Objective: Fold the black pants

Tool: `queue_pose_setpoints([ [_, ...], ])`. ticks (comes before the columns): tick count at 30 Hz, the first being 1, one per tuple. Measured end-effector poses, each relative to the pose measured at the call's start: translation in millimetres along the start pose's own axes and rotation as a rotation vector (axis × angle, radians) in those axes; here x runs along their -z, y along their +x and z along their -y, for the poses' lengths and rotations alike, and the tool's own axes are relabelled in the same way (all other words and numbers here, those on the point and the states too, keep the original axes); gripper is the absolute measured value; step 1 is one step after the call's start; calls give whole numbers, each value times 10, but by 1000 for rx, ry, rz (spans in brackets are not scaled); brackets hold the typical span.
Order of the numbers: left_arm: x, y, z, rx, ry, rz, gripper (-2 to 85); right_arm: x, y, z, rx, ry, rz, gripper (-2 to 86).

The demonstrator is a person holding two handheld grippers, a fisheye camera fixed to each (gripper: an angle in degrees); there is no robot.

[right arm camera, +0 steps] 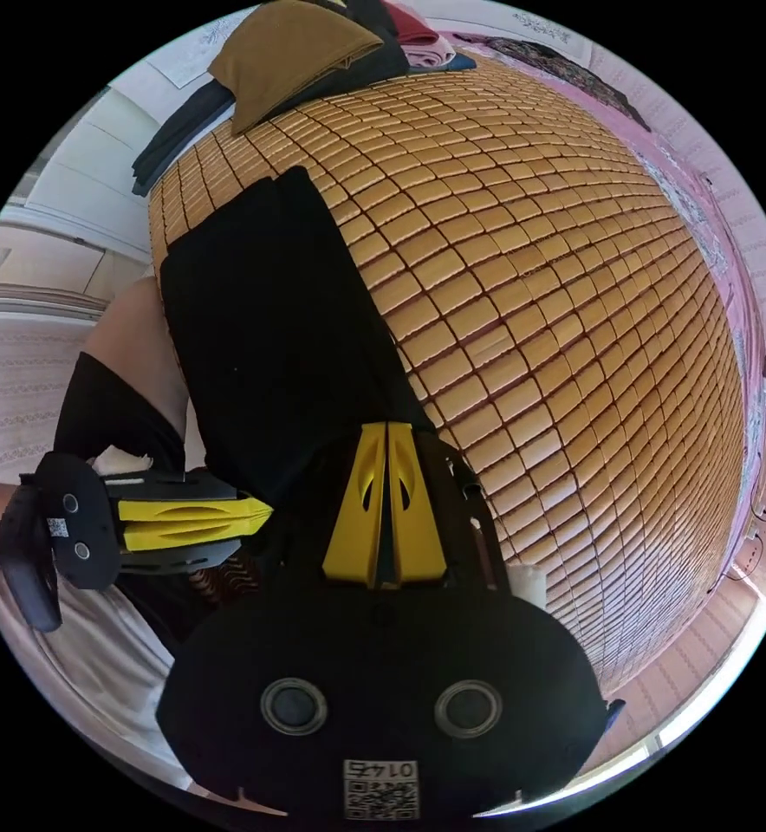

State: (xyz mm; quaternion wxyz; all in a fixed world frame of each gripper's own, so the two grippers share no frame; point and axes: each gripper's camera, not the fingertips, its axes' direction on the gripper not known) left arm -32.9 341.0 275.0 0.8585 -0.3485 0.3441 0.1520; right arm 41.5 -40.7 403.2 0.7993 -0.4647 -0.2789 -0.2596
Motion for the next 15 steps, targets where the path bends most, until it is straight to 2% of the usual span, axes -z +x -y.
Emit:
queue_pose_setpoints([
  [5, 83, 58, -169, -50, 74, -81, 18, 368, 460, -1162, -290, 294, 66, 8],
  [7, 85, 139, -221, -94, 99, -226, 56, 321, 654, -1735, -430, 312, 86, 22],
  [9, 86, 260, -234, -143, 139, -272, 73, 173, 871, -2463, -648, 296, 170, 80],
  [11, 76, 424, -224, -214, 187, -282, 87, 79, 918, -2894, -775, 335, 254, 117],
  [13, 0, 651, -155, -289, 195, -278, 103, -32, 910, -3167, -833, 388, 326, 121],
  [15, -80, 802, -85, -327, 166, -280, 112, -328, 943, -3267, -824, 259, 409, 116],
])
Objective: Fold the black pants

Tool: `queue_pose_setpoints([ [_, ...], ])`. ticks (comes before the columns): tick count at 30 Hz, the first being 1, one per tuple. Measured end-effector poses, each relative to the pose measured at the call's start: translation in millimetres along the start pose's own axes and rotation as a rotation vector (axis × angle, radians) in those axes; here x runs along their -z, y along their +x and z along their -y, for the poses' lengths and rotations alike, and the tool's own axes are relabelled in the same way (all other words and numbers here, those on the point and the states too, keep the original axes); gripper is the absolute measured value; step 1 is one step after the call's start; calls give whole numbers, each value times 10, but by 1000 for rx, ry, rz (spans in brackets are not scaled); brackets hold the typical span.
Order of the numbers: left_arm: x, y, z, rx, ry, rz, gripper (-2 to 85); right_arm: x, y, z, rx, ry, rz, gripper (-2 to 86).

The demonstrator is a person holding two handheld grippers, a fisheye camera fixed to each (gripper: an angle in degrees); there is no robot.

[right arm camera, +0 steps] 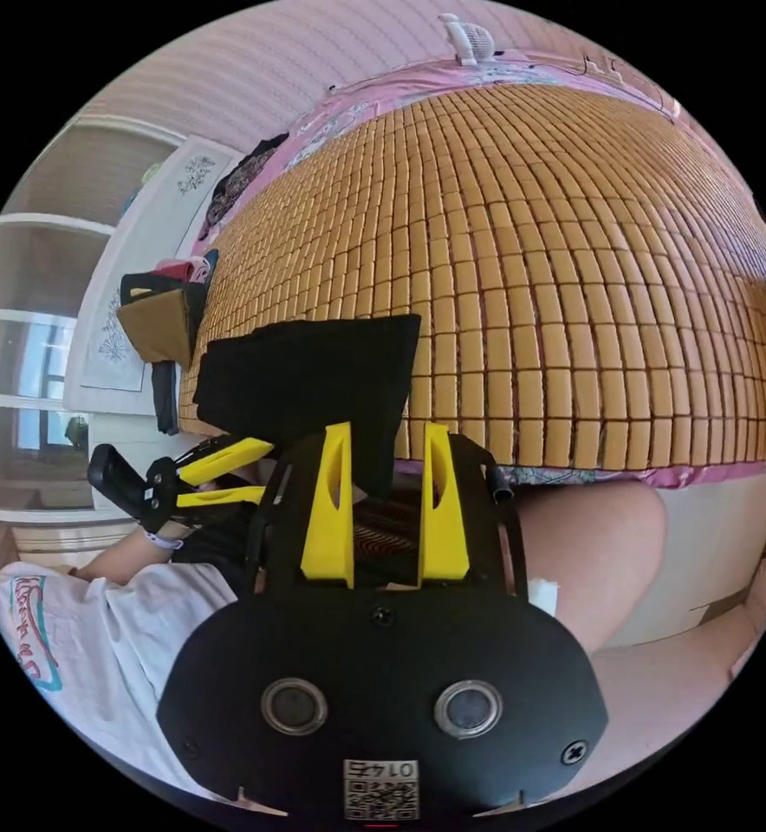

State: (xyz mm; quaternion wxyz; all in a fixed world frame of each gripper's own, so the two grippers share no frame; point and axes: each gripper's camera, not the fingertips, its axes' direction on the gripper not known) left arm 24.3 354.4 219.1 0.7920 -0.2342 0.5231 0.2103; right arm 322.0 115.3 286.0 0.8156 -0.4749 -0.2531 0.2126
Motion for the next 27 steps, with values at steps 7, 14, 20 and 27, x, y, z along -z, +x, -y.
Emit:
queue_pose_setpoints([
  [7, -257, 368, 260, -185, -35, 72, 134, -10, 275, -108, 127, -36, 105, 42],
  [14, -410, 477, 429, -147, -51, 317, 71, 355, 546, -408, 139, 176, 448, 32],
  [20, -346, 389, 327, -97, -69, 169, 47, 198, 1373, -598, -130, 262, 443, 91],
  [27, -178, 483, 333, -119, -72, 160, 46, -122, 1597, -543, -165, 220, 618, 51],
])
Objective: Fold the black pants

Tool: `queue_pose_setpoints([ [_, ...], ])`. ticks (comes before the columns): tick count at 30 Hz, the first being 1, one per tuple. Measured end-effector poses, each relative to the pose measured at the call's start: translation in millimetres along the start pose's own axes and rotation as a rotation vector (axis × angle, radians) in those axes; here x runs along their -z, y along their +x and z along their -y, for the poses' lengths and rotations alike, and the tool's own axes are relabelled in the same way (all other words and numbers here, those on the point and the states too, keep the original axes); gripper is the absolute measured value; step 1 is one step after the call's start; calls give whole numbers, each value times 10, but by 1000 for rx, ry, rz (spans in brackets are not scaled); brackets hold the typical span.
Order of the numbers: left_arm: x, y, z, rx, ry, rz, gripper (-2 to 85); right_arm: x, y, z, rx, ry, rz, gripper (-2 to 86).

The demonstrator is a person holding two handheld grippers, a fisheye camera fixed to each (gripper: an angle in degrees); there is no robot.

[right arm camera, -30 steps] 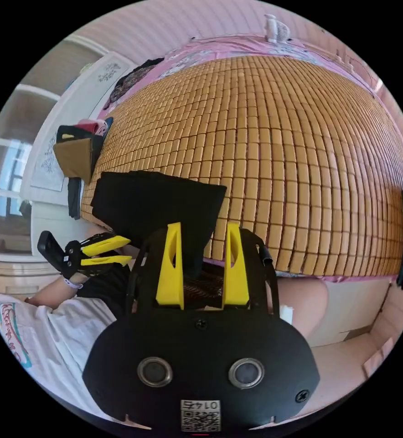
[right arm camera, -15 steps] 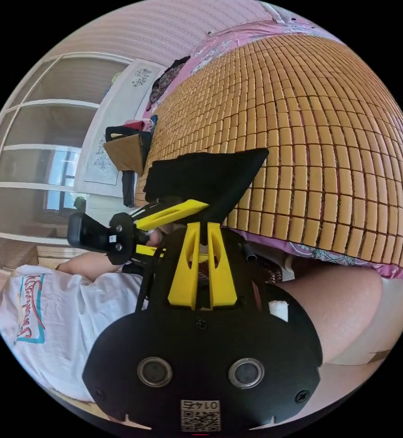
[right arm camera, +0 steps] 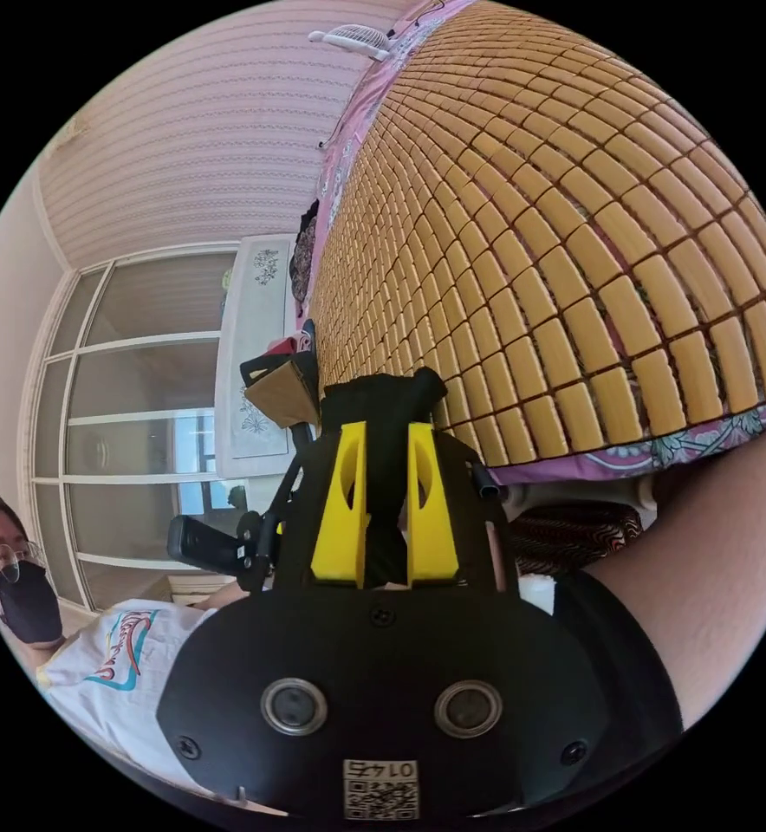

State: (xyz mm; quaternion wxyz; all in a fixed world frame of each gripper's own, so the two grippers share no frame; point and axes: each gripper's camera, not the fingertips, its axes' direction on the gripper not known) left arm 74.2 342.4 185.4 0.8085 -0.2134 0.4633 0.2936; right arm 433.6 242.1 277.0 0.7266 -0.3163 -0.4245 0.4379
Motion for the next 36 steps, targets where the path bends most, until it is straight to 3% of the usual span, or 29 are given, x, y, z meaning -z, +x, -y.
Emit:
queue_pose_setpoints([
  [5, 137, -72, 288, -13, 107, -39, 45, 423, -36, -41, 68, 89, 85, 23],
  [10, 388, -219, 744, 46, 315, -198, 44, 1023, -284, -191, 179, 215, 87, 18],
  [15, 666, -558, 612, 179, 419, -204, 46, 766, -754, -118, 328, 114, 65, 23],
  [21, 1077, -1249, -245, 609, 354, 0, 64, -670, -1206, -49, 491, -152, 22, 73],
  [25, 1145, -1583, -740, 861, 225, 64, 61, -1218, -1040, -184, 502, -226, -162, 80],
  [31, 976, -1726, -579, 807, 250, 17, 56, -1252, -847, -843, 636, -312, -431, 73],
  [34, 746, -1891, -309, 740, 211, 42, 79, -966, -724, -1056, 606, -171, -501, 83],
  [36, 598, -2041, -162, 726, 178, 21, 111, -682, -588, -1158, 567, 30, -535, 104],
])
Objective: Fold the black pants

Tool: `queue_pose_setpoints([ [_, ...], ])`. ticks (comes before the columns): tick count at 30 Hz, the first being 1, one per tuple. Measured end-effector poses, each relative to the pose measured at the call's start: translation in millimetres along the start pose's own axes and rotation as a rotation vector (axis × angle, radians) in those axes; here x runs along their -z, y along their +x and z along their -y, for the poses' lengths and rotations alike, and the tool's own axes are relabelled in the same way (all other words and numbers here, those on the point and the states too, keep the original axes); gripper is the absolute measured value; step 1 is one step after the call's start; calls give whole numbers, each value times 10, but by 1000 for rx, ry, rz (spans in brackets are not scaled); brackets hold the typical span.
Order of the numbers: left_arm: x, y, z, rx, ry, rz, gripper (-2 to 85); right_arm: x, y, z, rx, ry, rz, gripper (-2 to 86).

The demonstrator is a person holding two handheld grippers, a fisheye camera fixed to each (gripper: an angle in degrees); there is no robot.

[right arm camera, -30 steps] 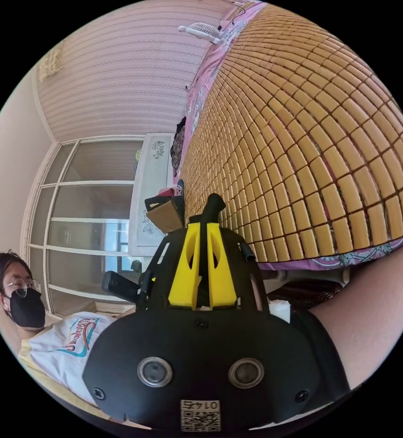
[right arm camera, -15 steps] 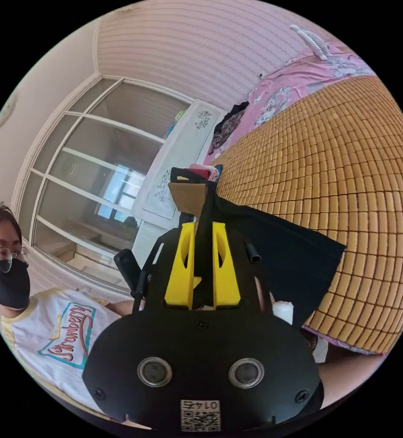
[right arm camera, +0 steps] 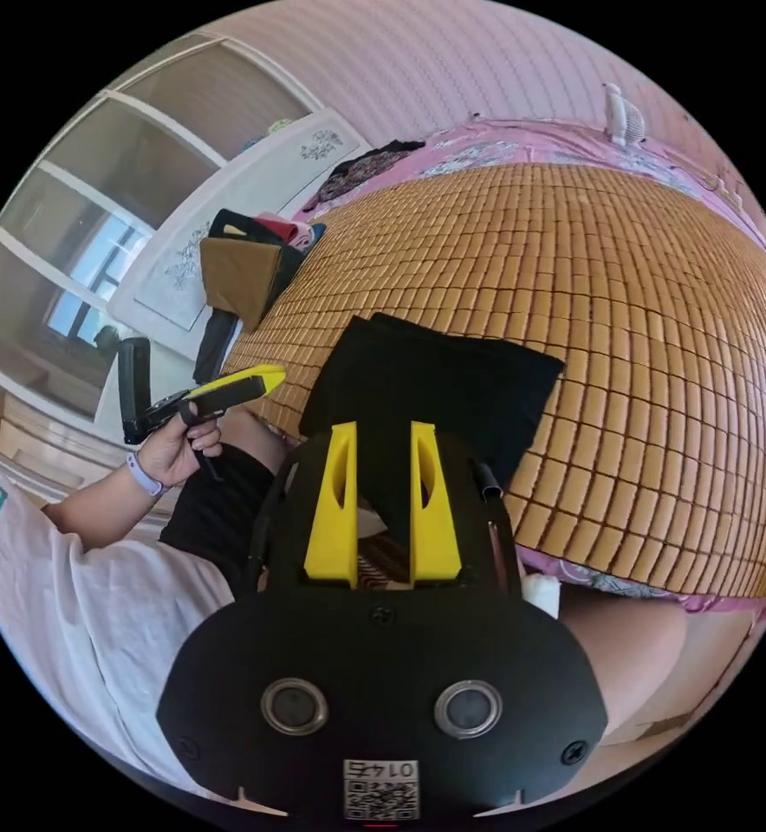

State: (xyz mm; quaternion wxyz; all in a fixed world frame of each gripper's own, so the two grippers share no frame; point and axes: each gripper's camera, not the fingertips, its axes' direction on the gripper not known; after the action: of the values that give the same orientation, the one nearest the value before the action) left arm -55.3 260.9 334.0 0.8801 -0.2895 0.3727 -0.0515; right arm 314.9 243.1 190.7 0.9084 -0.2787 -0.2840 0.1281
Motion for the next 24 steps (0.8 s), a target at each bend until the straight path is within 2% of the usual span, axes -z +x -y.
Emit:
queue_pose_setpoints([
  [3, -227, -4, 273, -32, -38, -43, 147, 45, 181, -164, -84, 88, -102, 143],
  [6, -437, 3, 448, -58, -108, -53, 161, -111, 303, -250, -145, 23, -117, 156],
  [7, -519, 9, 481, -68, -156, -48, 163, -148, 320, -267, -156, 11, -107, 153],
  [10, -496, 35, 471, -114, -136, -26, 151, -310, 377, -376, -195, -5, -6, 114],
  [14, -391, -78, 431, -63, -141, -71, 120, -346, 494, -496, -320, -12, 132, 70],
  [17, -287, -146, 380, -27, -143, -92, 92, -261, 361, -478, -221, -44, 152, 51],
  [20, -182, -110, 363, -3, -141, -71, 74, -52, 164, -471, -80, 22, 230, 41],
  [24, -67, 140, 506, -66, -142, -76, 66, 287, 22, -389, 10, 69, 305, 33],
])
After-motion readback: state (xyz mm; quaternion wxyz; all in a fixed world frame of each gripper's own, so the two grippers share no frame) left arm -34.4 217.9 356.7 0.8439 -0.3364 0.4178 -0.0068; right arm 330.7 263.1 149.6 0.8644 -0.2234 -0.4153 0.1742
